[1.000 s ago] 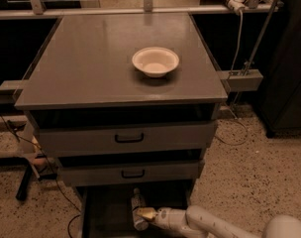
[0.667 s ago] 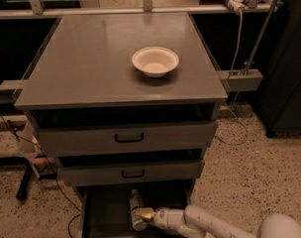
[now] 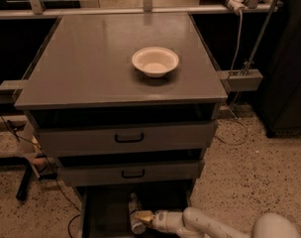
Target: Place blue plastic bottle into bottom drawer
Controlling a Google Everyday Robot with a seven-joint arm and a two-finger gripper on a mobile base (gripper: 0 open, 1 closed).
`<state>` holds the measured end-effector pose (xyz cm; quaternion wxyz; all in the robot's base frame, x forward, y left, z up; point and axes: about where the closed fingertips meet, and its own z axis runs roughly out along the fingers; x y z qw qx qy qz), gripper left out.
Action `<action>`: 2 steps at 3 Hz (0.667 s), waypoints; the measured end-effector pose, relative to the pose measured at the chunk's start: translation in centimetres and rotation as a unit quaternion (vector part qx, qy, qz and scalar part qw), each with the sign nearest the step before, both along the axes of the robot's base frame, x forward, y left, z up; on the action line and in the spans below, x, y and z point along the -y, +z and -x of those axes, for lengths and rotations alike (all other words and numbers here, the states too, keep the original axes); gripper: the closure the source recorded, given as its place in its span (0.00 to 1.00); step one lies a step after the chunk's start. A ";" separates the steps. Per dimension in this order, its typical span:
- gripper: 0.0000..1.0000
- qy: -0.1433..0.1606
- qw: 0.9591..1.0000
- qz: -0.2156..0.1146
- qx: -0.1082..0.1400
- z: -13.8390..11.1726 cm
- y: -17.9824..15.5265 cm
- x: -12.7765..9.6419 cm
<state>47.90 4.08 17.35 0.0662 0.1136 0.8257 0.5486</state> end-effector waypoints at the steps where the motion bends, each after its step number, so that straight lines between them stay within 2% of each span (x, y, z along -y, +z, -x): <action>1: 1.00 0.001 1.000 -0.002 -0.020 1.2 -1.3 -0.1; 2: 0.81 0.001 1.000 -0.002 -0.021 1.2 -1.3 -0.1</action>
Offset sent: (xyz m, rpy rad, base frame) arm -0.0088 0.0010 -0.0097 0.0025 0.0308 0.0021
